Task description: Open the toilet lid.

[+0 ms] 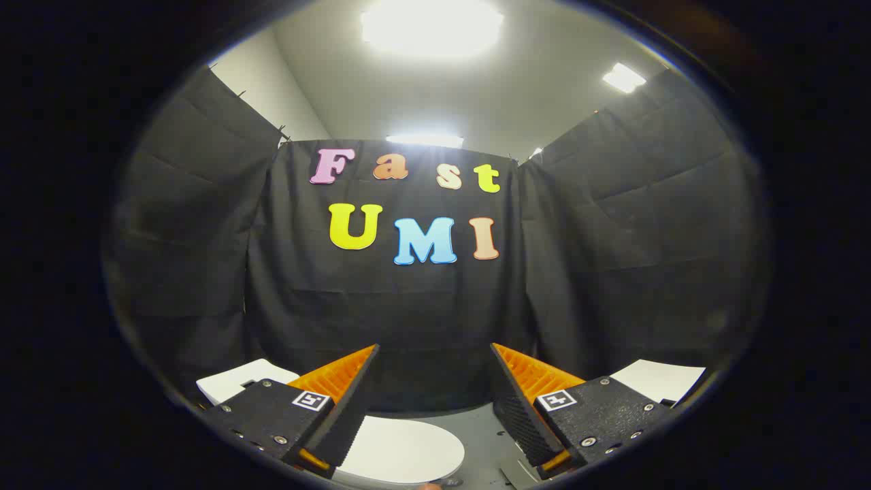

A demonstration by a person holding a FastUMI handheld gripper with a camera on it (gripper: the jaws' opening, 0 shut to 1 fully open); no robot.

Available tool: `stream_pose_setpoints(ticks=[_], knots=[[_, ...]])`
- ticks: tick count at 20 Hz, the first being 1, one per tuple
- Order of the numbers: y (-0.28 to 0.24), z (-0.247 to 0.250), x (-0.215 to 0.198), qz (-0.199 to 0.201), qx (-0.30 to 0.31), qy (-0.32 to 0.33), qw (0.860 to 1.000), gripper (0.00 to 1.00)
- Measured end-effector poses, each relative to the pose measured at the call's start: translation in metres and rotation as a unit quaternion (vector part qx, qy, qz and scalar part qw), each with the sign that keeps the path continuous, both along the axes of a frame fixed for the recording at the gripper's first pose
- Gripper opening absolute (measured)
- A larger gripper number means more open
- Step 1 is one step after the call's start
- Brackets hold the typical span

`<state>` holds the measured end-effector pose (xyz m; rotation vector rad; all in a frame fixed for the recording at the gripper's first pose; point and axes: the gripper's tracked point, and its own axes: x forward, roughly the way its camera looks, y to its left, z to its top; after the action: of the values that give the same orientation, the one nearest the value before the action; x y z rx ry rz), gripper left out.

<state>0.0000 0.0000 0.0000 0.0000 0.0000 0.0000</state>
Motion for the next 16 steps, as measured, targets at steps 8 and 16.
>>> stream_pose_setpoints(ticks=[8, 16], knots=[[-0.013, 0.003, 0.001, -0.009, 0.014, -0.011, 1.0, 0.95], [-0.021, -0.015, 0.006, -0.02, -0.009, 0.013, 1.0, 0.95]])
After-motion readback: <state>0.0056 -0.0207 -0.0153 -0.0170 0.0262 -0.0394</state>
